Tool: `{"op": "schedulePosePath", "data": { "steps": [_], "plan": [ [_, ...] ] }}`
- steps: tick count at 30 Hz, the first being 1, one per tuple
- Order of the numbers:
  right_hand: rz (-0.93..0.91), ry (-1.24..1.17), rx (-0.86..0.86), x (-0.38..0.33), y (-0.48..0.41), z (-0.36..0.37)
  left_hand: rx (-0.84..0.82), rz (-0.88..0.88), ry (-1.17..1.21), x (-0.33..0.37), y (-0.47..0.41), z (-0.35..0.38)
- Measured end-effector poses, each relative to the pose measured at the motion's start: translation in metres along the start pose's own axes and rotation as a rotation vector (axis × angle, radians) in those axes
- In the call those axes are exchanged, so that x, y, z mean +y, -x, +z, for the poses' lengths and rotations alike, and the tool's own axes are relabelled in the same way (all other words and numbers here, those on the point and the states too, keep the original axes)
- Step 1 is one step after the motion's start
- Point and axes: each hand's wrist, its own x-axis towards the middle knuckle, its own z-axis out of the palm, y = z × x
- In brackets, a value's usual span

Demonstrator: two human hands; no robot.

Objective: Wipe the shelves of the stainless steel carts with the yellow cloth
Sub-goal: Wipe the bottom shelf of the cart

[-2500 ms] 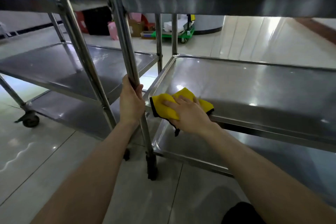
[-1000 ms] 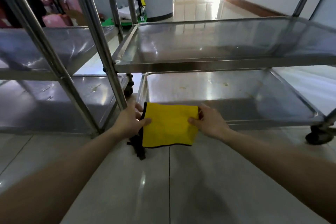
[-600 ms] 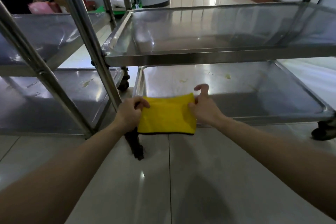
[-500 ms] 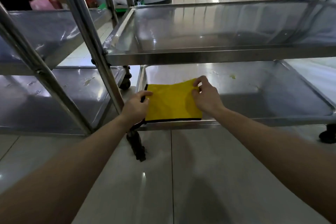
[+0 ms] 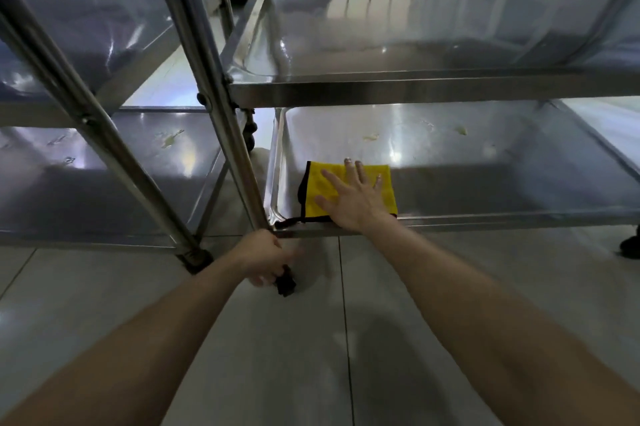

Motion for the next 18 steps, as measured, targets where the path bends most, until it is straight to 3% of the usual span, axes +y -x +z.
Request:
{"op": "schedulePosePath", "data": {
  "steps": [2,4,9,12,18],
  "plan": [
    [0.037,0.055,-0.036,-0.002,0.001,0.020,0.101,-0.100,0.106,-0.015,-0.002,-0.013],
    [0.048,0.082,-0.048,0.004,0.002,0.036,0.328,-0.164,0.250,-0.018,-0.007,-0.024],
    [0.002,0.111,0.025,0.011,0.000,0.048,0.818,0.192,0.690,0.008,-0.026,-0.018],
    [-0.066,0.134,0.205,0.021,-0.016,0.036,0.894,0.338,0.900,0.018,-0.035,0.001],
    [-0.092,0.062,0.086,0.026,-0.036,0.052,0.820,0.452,0.972,0.007,-0.048,-0.008]
  ]
}}
